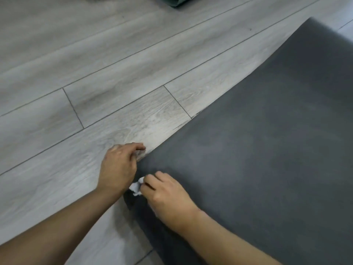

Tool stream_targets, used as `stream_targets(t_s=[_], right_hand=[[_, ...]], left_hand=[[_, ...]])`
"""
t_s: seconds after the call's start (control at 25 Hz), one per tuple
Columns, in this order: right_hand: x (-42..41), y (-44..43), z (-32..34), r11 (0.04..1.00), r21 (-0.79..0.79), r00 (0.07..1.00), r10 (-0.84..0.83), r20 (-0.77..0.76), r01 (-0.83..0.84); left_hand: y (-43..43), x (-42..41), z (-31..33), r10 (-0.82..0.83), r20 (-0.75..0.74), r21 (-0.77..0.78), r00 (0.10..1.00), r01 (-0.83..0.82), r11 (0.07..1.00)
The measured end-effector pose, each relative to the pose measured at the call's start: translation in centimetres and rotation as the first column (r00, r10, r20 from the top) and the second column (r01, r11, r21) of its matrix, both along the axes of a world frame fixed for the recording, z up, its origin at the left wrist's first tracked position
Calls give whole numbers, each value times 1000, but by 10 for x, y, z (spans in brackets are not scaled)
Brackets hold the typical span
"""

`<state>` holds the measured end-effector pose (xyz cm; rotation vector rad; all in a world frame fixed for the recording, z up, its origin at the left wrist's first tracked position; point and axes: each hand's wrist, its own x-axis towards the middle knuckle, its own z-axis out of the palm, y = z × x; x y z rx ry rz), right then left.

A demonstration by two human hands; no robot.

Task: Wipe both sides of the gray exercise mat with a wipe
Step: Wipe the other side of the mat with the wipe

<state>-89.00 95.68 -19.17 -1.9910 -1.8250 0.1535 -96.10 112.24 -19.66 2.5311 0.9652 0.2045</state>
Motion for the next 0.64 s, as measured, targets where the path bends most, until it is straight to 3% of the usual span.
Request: stream_targets(t_s=[0.08, 0.16, 0.24, 0.28, 0.32, 0.36, 0.4, 0.52, 0.64], right_hand=[[29, -4, -4, 993, -35, 988, 118, 103, -114], [104, 1, -9, 974, 18, 963, -224, 149, 224], [182, -4, -4, 735, -42, 736, -674, 68, 677], [198, -6, -6, 621, -70, 624, -781, 36, 781], [193, -1, -7, 582, -71, 585, -811, 15, 810], [171, 8, -6, 621, -60, 622, -783, -3, 782], [135, 15, -5, 715, -26, 714, -700, -21, 699], [-5, -4, -8, 961, 30, 959, -273, -78, 276], [-32, -36, -2, 998, 42, 998, 53, -30, -52]], left_hand=[[0, -13, 1, -40, -26, 6, 999, 41, 999], [-2, -21, 0, -120, -69, 23, 990, 121, 992], [-11, -27, 1, -164, -129, -13, 978, 164, 986], [-16, -27, 2, -171, -158, -33, 973, 168, 985], [-18, -26, 2, -161, -178, -47, 971, 155, 987], [-18, -23, 2, -146, -192, -49, 971, 139, 989], [-17, -22, 1, -134, -208, -50, 969, 126, 991], [-19, -20, 4, -88, -234, -60, 968, 76, 995], [-18, -19, 4, -4, -196, -80, 981, -12, 997]])
